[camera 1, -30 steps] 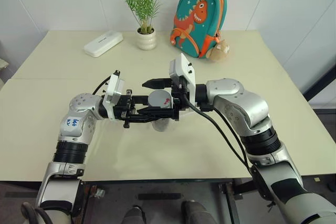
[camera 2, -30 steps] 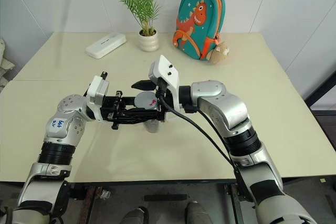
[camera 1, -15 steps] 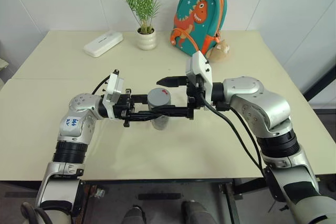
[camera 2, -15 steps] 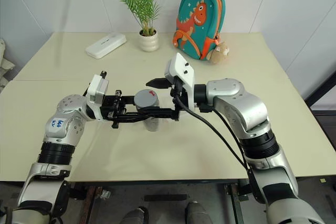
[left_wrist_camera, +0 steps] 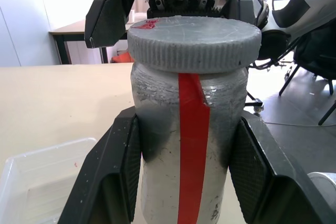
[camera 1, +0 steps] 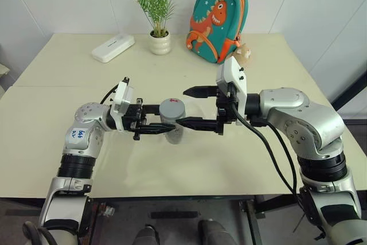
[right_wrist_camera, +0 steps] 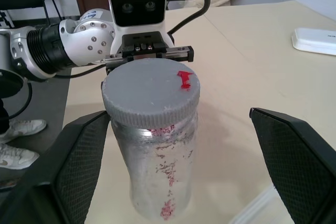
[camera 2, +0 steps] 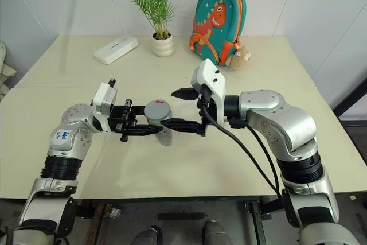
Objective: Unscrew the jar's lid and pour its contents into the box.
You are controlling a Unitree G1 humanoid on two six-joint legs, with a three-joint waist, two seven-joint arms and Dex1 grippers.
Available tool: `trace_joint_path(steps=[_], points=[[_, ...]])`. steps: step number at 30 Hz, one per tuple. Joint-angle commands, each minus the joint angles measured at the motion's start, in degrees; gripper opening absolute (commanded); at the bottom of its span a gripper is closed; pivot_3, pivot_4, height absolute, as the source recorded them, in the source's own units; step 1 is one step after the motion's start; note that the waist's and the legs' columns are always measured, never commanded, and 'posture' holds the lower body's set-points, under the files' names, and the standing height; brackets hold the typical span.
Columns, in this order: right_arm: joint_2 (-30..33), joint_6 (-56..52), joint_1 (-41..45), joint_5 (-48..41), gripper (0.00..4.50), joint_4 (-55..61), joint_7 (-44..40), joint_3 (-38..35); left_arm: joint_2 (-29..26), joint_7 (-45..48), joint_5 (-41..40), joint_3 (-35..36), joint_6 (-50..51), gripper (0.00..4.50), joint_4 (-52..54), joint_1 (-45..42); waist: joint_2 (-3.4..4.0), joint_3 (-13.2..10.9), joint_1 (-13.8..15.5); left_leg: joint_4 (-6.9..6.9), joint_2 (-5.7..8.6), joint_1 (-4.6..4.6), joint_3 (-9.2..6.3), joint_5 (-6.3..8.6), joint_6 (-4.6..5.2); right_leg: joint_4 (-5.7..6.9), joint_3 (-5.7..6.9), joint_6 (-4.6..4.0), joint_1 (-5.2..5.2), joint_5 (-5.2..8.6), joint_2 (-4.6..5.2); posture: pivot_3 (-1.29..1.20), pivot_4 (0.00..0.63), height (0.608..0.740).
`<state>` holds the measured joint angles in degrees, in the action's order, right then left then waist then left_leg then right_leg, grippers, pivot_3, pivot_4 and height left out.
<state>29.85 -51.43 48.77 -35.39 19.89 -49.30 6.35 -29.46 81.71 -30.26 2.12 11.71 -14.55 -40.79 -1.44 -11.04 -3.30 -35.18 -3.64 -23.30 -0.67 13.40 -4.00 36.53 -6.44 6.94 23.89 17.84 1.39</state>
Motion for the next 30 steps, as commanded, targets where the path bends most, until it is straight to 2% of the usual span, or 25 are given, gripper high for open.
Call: trace_joint_path(steps=[1, 10, 24, 30], points=[[-2.1, 0.7, 3.1, -2.7, 4.48, 2.7, 1.7, -2.7, -0.1, 0.5, 0.2, -0.3, -0.5, 1.95, 0.7, -0.7, 0.00, 0.0, 0.0, 0.00, 0.00, 0.00, 0.00, 0.00, 0.00, 0.00, 0.00, 0.00, 0.00, 0.00, 0.00, 0.00, 0.150, 0.740], [-3.2, -1.0, 3.4, -5.3, 4.48, 4.5, 1.6, -2.0, 0.1, 0.7, 0.3, -0.5, -0.5, 1.95, 1.4, -0.3, 0.00, 0.0, 0.0, 0.00, 0.00, -0.01, 0.00, 0.00, 0.00, 0.00, 0.00, 0.00, 0.00, 0.00, 0.00, 0.00, 0.150, 0.740], [-0.2, -1.0, 1.3, -5.0, 4.48, 5.5, 1.1, -0.9, 0.0, 0.0, 0.8, 0.1, -0.5, 1.95, -3.1, -4.3, 0.00, 0.0, 0.0, -0.01, 0.00, -0.01, -0.01, 0.00, 0.01, 0.00, 0.01, 0.00, 0.00, 0.00, -0.01, 0.00, 0.150, 0.740], [-2.9, 1.5, 3.1, -2.8, 4.48, 2.6, 3.2, 0.2, -0.1, 1.1, 1.8, -0.9, -1.7, 1.95, -3.2, -4.0, 0.00, 0.0, 0.0, 0.00, -0.01, -0.01, -0.01, 0.00, 0.01, 0.00, 0.01, -0.01, 0.01, 0.01, -0.01, 0.00, 0.150, 0.740]])
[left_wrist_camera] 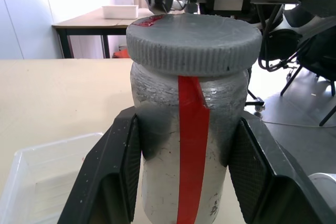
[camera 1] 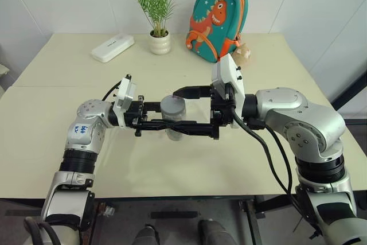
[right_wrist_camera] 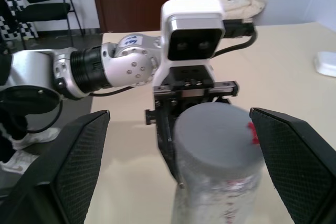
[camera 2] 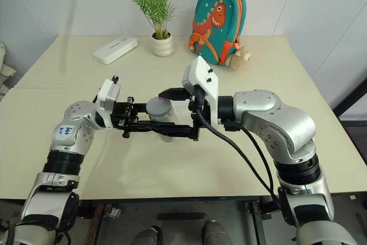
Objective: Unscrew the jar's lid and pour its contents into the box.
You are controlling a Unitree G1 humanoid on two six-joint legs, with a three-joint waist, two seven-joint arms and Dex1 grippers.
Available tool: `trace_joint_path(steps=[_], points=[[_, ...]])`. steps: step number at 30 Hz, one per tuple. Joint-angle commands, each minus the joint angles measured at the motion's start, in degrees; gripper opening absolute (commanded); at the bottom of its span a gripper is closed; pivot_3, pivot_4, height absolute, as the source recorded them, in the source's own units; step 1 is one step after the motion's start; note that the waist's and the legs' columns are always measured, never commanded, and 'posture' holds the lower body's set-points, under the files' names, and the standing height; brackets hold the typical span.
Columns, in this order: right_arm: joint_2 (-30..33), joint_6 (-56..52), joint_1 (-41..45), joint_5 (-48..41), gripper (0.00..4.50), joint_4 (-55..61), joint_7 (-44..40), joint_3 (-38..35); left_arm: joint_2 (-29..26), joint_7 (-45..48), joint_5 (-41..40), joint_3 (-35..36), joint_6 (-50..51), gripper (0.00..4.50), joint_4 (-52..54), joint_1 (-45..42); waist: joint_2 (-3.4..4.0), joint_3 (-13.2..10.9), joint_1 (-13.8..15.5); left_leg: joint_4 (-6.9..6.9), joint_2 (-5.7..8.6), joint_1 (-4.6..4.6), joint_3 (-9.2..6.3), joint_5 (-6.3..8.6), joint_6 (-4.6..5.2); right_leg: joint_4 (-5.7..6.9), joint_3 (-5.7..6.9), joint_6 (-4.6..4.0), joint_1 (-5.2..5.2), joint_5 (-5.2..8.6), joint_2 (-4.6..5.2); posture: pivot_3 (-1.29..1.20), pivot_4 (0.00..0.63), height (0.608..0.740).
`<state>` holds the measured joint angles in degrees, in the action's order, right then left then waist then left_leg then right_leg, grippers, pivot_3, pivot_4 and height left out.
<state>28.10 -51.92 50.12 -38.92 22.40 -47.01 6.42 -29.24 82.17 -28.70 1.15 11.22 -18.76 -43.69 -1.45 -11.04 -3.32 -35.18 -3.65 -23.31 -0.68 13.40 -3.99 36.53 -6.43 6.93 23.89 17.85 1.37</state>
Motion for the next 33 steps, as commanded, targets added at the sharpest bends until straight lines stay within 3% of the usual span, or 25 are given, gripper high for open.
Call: trace_joint_path(steps=[1, 15, 33], points=[[-1.8, 2.5, 2.0, 1.2, 4.48, -0.4, 1.1, 0.6, -0.2, 0.7, 0.4, 0.0, -1.4, 1.95, 1.2, -1.1, 0.00, 0.0, 0.1, 0.00, 0.00, 0.00, 0.00, 0.00, 0.00, 0.01, 0.00, 0.00, 0.00, 0.00, 0.00, 0.00, 0.150, 0.740], [-8.1, 6.9, 4.3, 6.9, 4.48, -5.1, 1.5, 6.5, 0.3, 0.7, 1.5, -0.8, -3.0, 1.95, 1.8, -0.5, 0.00, 0.0, 0.0, 0.00, -0.02, 0.00, 0.00, 0.00, 0.00, 0.09, 0.00, 0.00, 0.03, 0.00, -0.02, 0.00, 0.150, 0.740], [-5.6, 8.6, 4.0, 11.9, 4.48, -8.0, 0.2, 5.5, 0.2, 0.1, 1.1, -0.6, -2.3, 1.95, 3.3, 0.8, 0.00, 0.0, 0.1, -0.04, -0.01, 0.00, 0.00, 0.00, 0.00, 0.15, 0.00, -0.02, 0.03, 0.01, -0.02, 0.00, 0.150, 0.740]])
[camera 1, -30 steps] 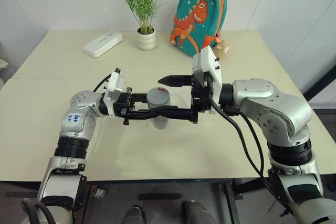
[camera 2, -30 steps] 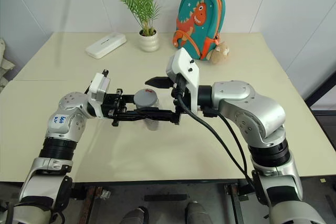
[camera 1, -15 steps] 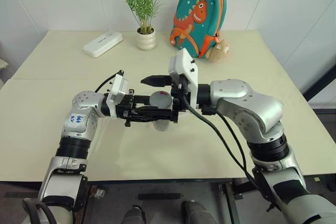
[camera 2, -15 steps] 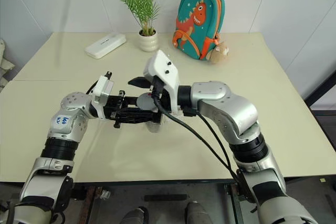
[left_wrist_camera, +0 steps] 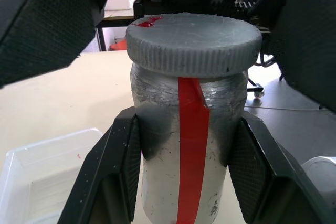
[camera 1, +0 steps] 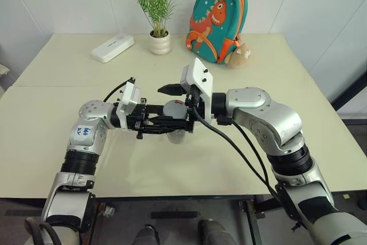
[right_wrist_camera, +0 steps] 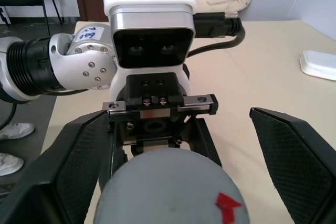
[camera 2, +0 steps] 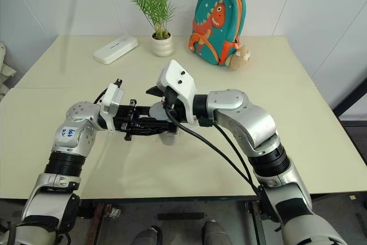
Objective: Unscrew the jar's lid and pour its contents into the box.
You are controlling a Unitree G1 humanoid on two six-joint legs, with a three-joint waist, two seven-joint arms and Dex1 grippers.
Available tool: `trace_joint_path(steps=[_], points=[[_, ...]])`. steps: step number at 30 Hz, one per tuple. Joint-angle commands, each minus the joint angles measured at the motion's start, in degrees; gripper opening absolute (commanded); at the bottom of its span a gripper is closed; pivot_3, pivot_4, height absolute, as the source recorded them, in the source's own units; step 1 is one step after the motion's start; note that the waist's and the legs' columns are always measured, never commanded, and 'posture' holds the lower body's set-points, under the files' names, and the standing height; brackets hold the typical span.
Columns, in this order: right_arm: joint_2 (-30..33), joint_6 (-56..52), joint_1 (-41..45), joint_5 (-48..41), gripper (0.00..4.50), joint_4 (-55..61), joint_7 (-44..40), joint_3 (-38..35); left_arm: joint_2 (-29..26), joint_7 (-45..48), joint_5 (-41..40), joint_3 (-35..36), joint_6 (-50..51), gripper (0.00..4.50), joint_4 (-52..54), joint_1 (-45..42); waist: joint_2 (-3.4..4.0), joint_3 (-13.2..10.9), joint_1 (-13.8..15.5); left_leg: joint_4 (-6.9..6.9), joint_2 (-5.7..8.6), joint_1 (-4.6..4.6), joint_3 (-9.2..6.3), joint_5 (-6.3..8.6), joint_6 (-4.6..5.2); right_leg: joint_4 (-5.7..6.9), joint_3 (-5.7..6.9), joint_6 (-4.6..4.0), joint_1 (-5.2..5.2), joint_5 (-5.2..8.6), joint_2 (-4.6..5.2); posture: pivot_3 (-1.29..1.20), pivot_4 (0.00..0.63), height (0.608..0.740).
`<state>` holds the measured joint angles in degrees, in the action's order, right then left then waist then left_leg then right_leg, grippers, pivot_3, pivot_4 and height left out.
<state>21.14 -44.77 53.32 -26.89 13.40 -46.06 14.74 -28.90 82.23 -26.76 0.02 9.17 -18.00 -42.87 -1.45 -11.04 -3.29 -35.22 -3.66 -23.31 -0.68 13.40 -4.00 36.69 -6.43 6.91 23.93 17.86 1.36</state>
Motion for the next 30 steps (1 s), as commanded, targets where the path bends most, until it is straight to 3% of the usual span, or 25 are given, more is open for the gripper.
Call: trace_joint_path(steps=[1, 15, 30], points=[[1.9, 1.4, 0.8, -0.2, 4.48, 0.8, -0.9, -3.4, -0.1, 0.1, -0.8, 0.5, -0.2, 1.95, 2.6, 0.1, 0.00, 0.0, 0.1, 0.00, 0.00, 0.00, 0.00, 0.00, 0.00, 0.00, 0.00, 0.00, 0.00, 0.00, 0.00, 0.00, 0.150, 0.740], [9.6, -0.2, -1.9, -1.9, 4.48, 3.0, -4.2, -6.4, -0.7, 0.0, -0.9, 0.7, -0.1, 1.95, 2.5, 0.3, 0.00, 0.0, 0.1, 0.00, 0.00, 0.00, 0.00, 0.00, 0.00, -0.02, 0.00, -0.01, 0.00, 0.01, 0.00, 0.00, 0.150, 0.740], [11.3, -5.2, -2.3, -9.5, 4.48, 9.4, -4.4, -9.7, -0.7, 0.5, -0.5, 1.0, -0.4, 1.95, -0.8, -1.3, 0.00, 0.0, 0.0, 0.00, 0.00, 0.01, 0.00, 0.00, 0.00, 0.02, -0.01, -0.02, 0.01, 0.01, -0.01, 0.00, 0.150, 0.740]])
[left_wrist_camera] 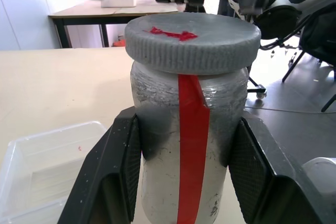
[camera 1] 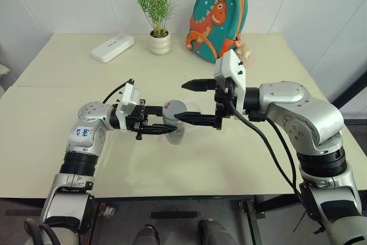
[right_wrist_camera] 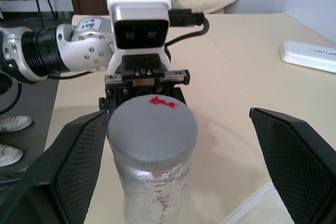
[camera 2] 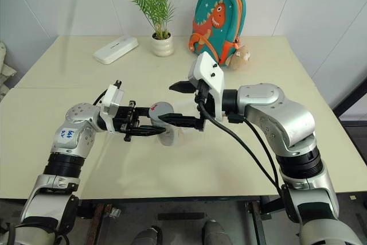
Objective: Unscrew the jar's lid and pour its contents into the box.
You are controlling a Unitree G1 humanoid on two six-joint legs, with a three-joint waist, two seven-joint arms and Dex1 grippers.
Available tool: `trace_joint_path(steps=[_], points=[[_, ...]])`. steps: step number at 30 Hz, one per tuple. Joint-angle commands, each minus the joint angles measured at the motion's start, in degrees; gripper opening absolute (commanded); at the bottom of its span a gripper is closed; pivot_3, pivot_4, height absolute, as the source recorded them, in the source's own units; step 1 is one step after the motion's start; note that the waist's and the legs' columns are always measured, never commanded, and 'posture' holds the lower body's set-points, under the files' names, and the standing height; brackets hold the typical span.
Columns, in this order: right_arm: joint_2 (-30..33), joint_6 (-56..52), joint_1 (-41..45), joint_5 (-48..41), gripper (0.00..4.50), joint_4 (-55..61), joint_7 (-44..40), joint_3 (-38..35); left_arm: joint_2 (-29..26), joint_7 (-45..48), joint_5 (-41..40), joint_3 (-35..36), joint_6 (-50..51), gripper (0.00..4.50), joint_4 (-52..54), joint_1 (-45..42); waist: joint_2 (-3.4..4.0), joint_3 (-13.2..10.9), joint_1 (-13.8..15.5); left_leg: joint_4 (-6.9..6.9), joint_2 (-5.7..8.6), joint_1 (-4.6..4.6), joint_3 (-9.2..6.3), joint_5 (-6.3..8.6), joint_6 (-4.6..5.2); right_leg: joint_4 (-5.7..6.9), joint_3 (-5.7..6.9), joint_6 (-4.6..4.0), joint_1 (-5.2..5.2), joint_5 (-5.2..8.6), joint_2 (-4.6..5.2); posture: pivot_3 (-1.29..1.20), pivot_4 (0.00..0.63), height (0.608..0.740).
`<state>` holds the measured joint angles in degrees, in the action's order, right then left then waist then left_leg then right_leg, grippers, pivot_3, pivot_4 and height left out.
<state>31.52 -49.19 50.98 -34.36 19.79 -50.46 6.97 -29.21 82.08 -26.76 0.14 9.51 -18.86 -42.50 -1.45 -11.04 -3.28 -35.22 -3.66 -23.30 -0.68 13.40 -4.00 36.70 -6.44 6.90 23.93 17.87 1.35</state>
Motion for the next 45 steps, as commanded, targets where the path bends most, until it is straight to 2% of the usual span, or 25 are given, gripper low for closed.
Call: trace_joint_path(steps=[1, 11, 18, 30, 45], points=[[0.9, -1.0, 0.0, -2.3, 4.48, 3.2, 0.1, -2.1, -0.4, 0.7, -0.4, 0.8, -0.8, 1.95, -0.2, -1.8, 0.00, 0.0, 0.0, 0.00, 0.00, 0.00, 0.00, 0.00, 0.00, 0.00, 0.00, 0.00, 0.00, 0.00, 0.00, 0.00, 0.150, 0.740], [-6.4, 0.4, 0.9, -2.1, 4.48, 0.6, 4.7, -0.4, 0.0, 1.8, 0.2, 0.3, -2.2, 1.95, -2.4, -3.7, 0.00, 0.0, 0.0, 0.00, -0.01, 0.00, 0.00, 0.00, 0.00, 0.06, 0.00, -0.03, 0.02, 0.02, -0.01, 0.00, 0.150, 0.740], [-8.9, 4.7, 1.8, 1.1, 4.48, -4.6, 2.9, 2.3, 0.1, 2.1, 0.2, 0.1, -2.4, 1.95, -1.6, -3.6, 0.00, 0.0, 0.0, -0.01, 0.00, 0.00, 0.00, 0.00, 0.00, 0.08, 0.00, -0.03, 0.02, 0.02, -0.01, 0.00, 0.150, 0.740], [-10.2, 7.4, 2.8, 2.4, 4.48, -8.0, -1.3, 4.3, 0.3, 2.1, -0.2, 0.3, -3.1, 1.95, -0.3, -2.7, 0.00, 0.0, 0.0, -0.01, -0.01, 0.00, 0.00, 0.00, 0.00, 0.13, 0.01, -0.03, 0.03, 0.02, -0.02, 0.00, 0.150, 0.740], [-11.1, 9.0, 3.4, 7.0, 4.48, -10.3, -0.7, 5.1, 0.4, 2.1, -0.2, 0.3, -3.1, 1.95, 0.2, -2.3, 0.00, 0.0, -0.1, -0.02, -0.01, 0.00, 0.00, 0.00, 0.00, 0.17, 0.00, -0.04, 0.07, 0.03, -0.02, 0.00, 0.150, 0.740]])
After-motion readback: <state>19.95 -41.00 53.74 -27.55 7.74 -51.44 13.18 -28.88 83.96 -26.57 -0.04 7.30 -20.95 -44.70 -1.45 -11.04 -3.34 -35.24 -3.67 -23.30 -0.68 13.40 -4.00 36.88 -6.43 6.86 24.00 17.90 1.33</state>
